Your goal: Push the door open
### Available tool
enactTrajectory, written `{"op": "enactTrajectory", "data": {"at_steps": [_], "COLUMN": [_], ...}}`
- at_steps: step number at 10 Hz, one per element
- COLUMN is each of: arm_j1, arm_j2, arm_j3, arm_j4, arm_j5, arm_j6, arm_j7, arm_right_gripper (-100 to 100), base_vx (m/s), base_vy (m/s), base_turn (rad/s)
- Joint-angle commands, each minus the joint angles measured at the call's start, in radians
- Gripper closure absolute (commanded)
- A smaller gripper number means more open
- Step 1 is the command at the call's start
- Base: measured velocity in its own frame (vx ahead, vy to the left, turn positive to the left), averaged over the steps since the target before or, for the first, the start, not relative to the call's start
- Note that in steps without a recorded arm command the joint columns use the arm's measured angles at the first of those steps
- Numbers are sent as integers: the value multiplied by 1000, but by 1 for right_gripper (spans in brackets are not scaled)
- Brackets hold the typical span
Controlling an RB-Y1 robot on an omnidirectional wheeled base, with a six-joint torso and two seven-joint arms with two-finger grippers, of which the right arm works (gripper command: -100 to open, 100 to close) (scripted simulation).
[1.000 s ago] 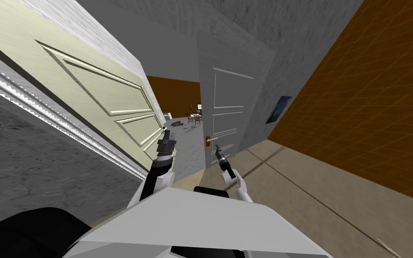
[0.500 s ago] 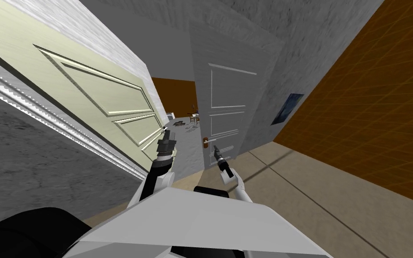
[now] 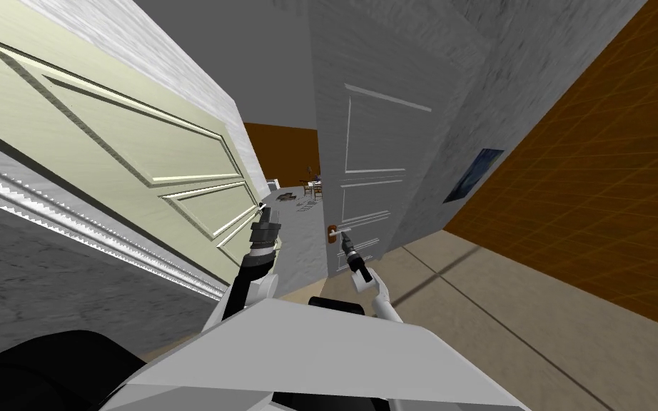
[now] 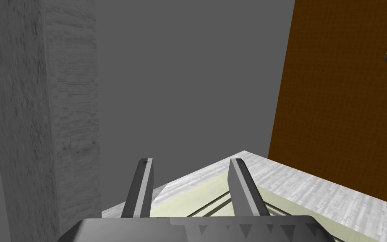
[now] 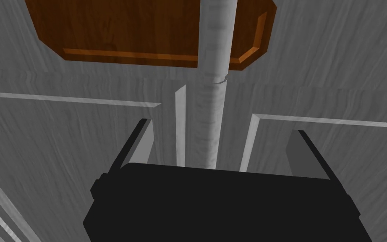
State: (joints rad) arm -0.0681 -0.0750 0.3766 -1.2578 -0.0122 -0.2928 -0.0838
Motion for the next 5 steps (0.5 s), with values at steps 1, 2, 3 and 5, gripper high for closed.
{"op": "enactTrajectory", "data": {"at_steps": [1, 2, 3, 5], "arm_j1": [-6, -8, -11, -10], "arm_j2": [5, 9, 14, 11], "arm_j3": [-7, -10, -13, -11], "arm_j4": [14, 20, 26, 23], "arm_j5": [0, 0, -1, -1], "arm_j6": [-6, -9, -12, -10], "arm_j7": [1, 2, 3, 2], "arm_right_gripper": [-100, -100, -100, 100], "base_vx": [204, 194, 183, 35], "base_vy": [69, 73, 51, 8], "base_turn": [32, 28, 21, 0]}}
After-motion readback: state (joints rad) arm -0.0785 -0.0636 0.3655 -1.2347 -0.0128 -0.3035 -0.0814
